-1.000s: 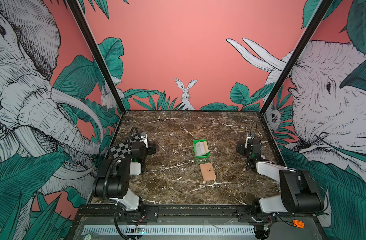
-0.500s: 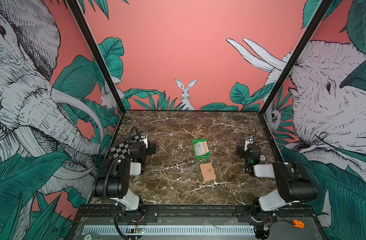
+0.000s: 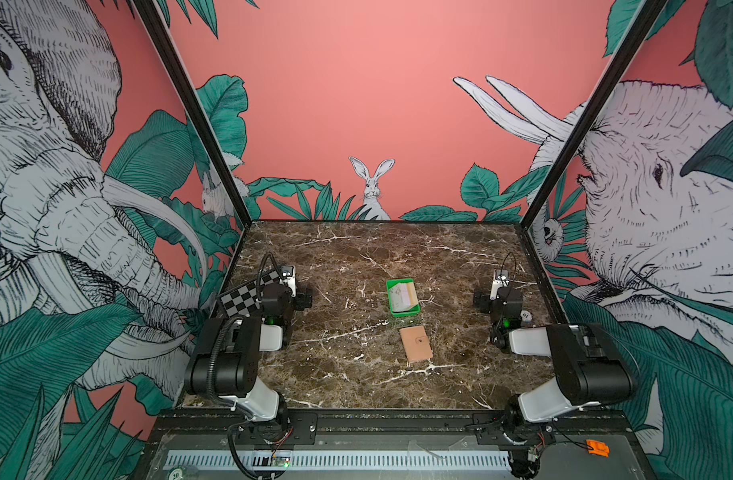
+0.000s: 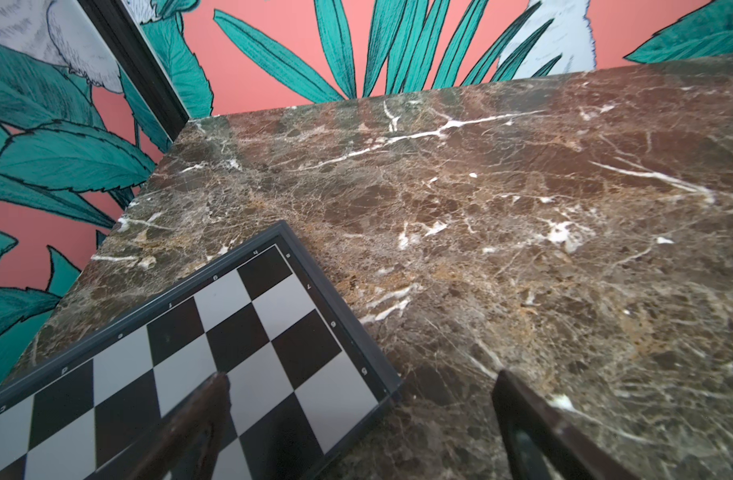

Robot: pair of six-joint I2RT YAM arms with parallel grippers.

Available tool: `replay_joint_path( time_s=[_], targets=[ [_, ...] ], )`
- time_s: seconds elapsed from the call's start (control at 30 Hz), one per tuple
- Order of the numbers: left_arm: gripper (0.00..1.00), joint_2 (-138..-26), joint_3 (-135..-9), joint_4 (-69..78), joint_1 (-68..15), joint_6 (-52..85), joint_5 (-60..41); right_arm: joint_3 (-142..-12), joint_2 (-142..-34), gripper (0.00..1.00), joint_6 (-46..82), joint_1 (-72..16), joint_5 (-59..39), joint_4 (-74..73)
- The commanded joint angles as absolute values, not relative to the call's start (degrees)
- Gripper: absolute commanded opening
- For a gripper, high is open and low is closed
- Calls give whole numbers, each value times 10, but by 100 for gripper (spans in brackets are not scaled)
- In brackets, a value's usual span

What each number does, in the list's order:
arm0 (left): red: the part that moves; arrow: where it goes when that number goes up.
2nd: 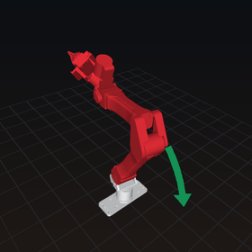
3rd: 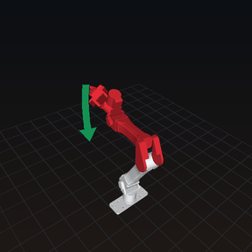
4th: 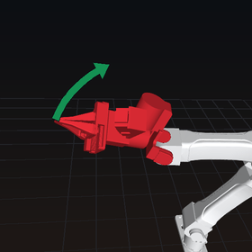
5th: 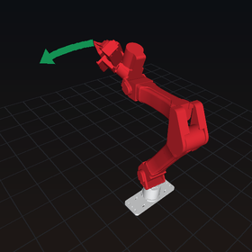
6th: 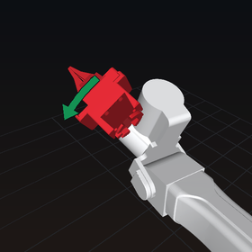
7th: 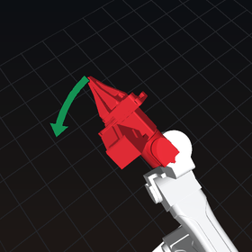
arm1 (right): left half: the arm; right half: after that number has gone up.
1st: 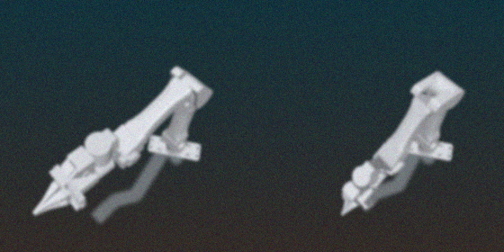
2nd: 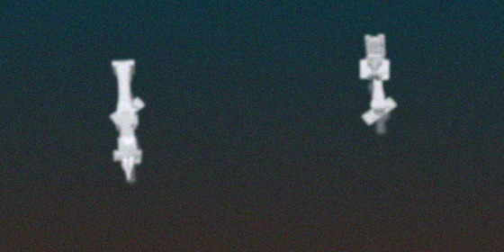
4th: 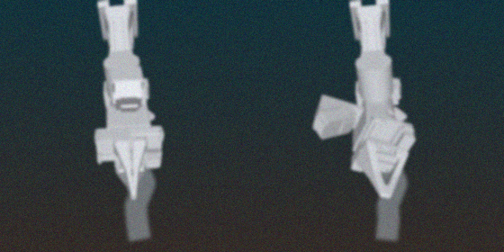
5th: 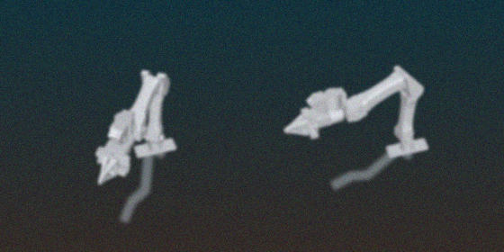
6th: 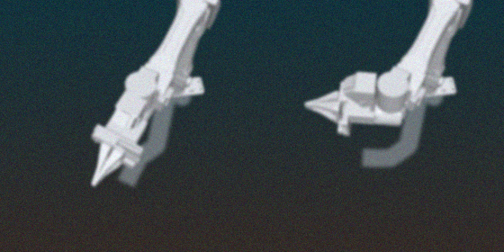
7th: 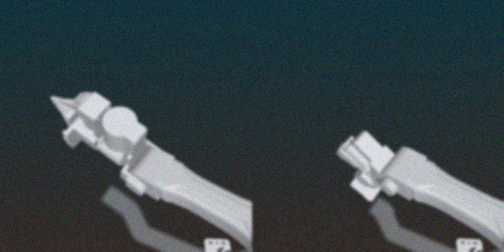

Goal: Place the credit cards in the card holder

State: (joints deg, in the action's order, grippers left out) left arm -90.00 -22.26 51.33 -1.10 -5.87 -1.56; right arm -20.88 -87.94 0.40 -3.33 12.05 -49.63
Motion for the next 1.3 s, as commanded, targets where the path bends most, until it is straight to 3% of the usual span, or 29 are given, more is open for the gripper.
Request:
replay_joint_path(
  time_s=[0.0,0.17,0.4,1.27],
  targets=[
    [99,-885,-209,544,-13,-70,-33,-189,-870,98,-15,-32,73,-554],
    [99,-889,-235,499,-13,-70,-29,-196,-870,98,-41,-32,12,-542],
    [99,-888,-237,494,-13,-68,-26,-224,-873,98,10,-18,94,-494],
    [99,-889,-238,494,-13,-68,-26,-235,-876,98,-4,-18,57,-476]
  ],
)
